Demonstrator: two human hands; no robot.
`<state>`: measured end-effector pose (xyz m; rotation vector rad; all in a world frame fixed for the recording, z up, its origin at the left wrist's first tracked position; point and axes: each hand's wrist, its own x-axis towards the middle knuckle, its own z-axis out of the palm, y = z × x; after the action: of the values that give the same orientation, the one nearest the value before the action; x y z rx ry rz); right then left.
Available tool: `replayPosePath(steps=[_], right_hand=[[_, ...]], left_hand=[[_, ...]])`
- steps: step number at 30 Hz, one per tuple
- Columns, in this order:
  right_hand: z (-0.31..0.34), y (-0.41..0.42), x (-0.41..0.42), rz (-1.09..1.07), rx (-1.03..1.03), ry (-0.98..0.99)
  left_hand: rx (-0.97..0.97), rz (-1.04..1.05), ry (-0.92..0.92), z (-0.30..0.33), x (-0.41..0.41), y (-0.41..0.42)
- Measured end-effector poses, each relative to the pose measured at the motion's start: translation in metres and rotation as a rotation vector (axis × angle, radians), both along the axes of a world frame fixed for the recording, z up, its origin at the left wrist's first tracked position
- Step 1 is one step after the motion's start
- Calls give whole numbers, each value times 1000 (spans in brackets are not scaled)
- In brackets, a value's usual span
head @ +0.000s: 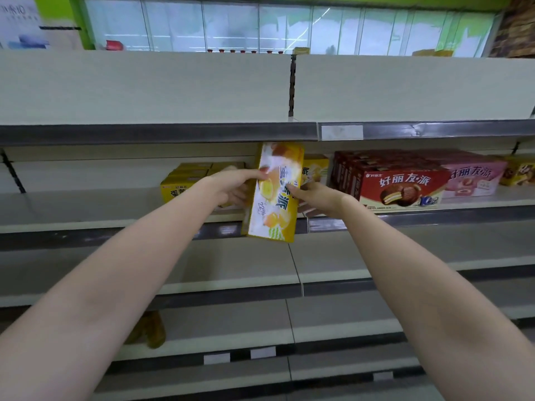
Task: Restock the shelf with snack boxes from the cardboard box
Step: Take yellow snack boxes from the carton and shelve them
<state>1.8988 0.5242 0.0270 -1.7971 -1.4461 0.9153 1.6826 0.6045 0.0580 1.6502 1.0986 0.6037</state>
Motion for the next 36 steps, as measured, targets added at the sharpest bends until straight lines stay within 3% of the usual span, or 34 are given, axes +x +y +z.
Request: replayPosePath(steps=[3, 7, 13, 16, 21, 23, 26, 31, 36], right_hand=[[-2, -4, -3, 21, -2, 79], [-11, 3, 9, -19, 77, 125], [-8, -9, 15, -98, 223, 122], [-2, -8, 19, -125, 272, 65], [6, -4, 20, -196, 291, -222], [11, -5, 18, -194, 295, -303], [18, -6, 21, -197, 306, -437], [37, -17, 20, -131, 303, -852], [29, -12, 29, -81, 336, -920]], left_hand=[[-63, -15, -135, -5, 2, -10], [-97, -47, -158, -5, 4, -17], [21, 98, -182, 7, 4, -15], [146, 167, -53, 11, 5, -12], [631, 179, 349, 9, 16, -14], [743, 150, 448, 9, 23, -18], [810, 148, 464, 11, 31, -20], [915, 18, 628, 14, 42, -15], [859, -110, 648, 10, 54, -8]])
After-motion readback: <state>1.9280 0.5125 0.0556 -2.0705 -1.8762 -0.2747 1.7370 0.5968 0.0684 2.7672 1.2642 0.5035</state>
